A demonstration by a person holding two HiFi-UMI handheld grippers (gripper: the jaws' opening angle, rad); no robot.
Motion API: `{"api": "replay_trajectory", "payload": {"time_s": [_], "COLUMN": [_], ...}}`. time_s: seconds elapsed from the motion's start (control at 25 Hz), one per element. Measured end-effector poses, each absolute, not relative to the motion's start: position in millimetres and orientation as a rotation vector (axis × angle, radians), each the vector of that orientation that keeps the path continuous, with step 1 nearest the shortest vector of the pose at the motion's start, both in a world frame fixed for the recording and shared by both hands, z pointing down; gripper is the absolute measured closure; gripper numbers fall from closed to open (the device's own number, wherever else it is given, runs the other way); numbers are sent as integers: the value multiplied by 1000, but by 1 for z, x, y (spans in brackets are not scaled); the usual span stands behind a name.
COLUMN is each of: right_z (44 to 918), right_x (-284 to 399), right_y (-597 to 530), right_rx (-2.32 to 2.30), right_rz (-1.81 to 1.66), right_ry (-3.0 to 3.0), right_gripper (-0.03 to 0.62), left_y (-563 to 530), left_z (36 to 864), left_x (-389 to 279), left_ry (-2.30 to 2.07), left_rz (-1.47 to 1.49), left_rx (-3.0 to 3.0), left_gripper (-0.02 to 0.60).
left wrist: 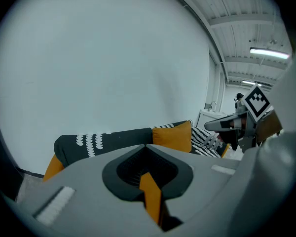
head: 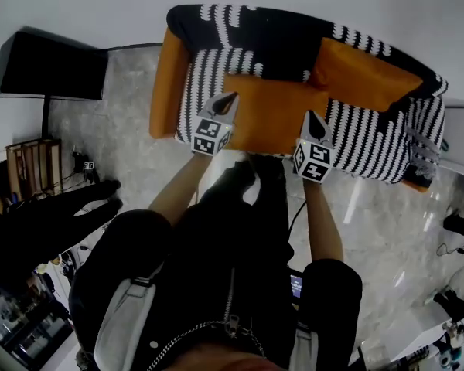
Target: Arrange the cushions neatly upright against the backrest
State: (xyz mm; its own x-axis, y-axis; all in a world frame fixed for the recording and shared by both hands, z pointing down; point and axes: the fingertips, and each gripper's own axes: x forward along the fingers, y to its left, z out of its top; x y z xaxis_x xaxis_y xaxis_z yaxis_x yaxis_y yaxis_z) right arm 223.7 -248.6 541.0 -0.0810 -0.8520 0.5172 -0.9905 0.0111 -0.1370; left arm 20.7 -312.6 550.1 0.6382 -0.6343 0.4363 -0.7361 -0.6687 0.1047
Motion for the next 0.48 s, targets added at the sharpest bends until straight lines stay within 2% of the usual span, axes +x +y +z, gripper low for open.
{"api": "replay_trajectory", "payload": {"time_s": [0.32, 0.48], "right_z": [593, 624], "right_x": [277, 280], "right_y": [-244, -245], "right_rx": [1887, 1873], "right_rz": [750, 762], "right_ry": [-1925, -1902], "right_gripper": [591, 591], "left_y": [-317, -319], "left_z": [595, 621], "left_x": [45, 37], "left_ry": [-1105, -1107], "left_rz": [586, 603], "left_rx": [2547, 2554], "left_gripper": [571, 571]}}
